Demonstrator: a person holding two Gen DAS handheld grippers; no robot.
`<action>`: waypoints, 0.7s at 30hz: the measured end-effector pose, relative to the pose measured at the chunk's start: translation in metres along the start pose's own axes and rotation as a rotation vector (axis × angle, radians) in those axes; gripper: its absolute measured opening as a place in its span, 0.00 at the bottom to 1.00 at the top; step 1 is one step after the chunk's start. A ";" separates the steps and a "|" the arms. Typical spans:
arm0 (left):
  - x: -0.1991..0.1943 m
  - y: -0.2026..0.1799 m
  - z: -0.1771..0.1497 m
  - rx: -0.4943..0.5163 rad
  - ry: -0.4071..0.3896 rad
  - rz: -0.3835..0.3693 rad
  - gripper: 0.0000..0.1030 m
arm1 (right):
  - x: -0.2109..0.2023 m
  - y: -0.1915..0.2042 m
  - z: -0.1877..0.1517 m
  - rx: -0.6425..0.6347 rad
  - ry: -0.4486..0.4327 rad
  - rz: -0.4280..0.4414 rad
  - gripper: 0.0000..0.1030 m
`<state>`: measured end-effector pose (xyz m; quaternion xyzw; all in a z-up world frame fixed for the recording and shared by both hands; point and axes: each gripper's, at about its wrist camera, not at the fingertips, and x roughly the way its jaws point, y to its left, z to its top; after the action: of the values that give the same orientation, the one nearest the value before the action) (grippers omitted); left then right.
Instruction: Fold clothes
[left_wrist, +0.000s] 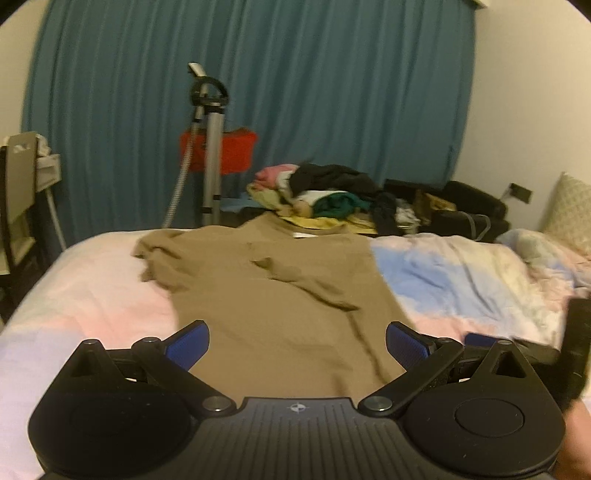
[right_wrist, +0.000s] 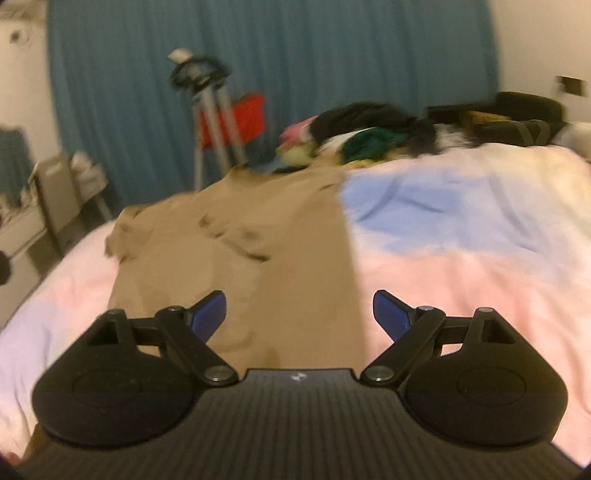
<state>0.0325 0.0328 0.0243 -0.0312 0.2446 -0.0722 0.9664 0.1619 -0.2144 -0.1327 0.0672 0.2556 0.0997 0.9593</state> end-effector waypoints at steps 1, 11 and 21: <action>-0.001 0.007 0.001 -0.015 -0.009 0.007 1.00 | 0.018 0.012 0.003 -0.029 0.013 0.025 0.85; 0.036 0.130 -0.004 -0.470 -0.090 0.291 1.00 | 0.214 0.166 0.044 -0.148 0.117 0.279 0.85; 0.074 0.189 -0.017 -0.697 -0.066 0.510 0.99 | 0.296 0.291 0.037 -0.569 -0.001 0.209 0.74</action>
<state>0.1118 0.2071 -0.0435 -0.2966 0.2230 0.2568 0.8924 0.3864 0.1323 -0.1896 -0.1780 0.2086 0.2656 0.9243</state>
